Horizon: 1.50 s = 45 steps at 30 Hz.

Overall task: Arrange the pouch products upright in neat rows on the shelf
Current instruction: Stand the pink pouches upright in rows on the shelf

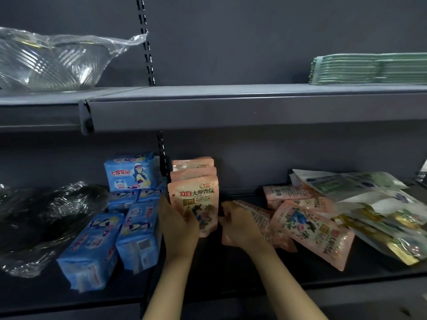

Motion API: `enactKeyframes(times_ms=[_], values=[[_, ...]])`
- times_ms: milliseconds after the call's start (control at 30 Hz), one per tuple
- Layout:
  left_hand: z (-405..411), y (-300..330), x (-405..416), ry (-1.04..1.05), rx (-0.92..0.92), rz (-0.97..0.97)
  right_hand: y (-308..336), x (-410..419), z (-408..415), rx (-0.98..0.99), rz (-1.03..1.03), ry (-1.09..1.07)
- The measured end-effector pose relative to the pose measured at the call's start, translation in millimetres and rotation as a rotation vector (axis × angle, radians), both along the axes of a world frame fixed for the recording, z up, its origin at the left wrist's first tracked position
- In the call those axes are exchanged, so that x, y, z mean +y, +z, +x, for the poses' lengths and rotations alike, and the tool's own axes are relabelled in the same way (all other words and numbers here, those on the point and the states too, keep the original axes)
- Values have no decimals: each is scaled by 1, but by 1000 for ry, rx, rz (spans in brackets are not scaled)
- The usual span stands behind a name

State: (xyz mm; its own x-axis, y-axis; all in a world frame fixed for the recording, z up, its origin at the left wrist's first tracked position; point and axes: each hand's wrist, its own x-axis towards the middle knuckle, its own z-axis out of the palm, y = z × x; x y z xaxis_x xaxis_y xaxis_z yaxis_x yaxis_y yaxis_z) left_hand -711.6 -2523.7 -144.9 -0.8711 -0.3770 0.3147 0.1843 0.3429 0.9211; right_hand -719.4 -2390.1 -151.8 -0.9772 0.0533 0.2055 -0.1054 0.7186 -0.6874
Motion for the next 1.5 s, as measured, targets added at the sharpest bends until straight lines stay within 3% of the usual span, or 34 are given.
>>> enactKeyframes(times_ms=[200,300,500,600,733,833,900,967,1033,1233,1333,1433,1500], values=[[19,37,20,122,277,-87,11,48,18,-10,17,-97],[25,46,43,78,393,-133,8,73,31,-8,61,-189],[28,38,92,-132,385,-174,-2,127,60,-3,166,-602],[27,29,108,-189,338,-196,-13,152,66,-40,32,-824],[23,21,118,-258,309,-208,-23,170,67,-179,-196,-877],[21,17,120,-290,265,-258,-28,178,64,-269,-173,-935],[19,13,118,-319,216,-277,-29,179,62,-268,-258,-900],[16,8,116,-362,150,-272,-34,185,57,-163,-536,-775],[14,3,116,-430,104,-252,-42,194,52,-93,-667,-724],[14,6,123,-537,88,-263,1,184,59,-11,-499,-604],[13,9,125,-565,102,-300,25,181,72,20,-384,-427],[14,16,126,-626,106,-280,55,172,91,112,-524,-225],[18,24,126,-630,145,-286,74,167,98,166,-494,-160]])
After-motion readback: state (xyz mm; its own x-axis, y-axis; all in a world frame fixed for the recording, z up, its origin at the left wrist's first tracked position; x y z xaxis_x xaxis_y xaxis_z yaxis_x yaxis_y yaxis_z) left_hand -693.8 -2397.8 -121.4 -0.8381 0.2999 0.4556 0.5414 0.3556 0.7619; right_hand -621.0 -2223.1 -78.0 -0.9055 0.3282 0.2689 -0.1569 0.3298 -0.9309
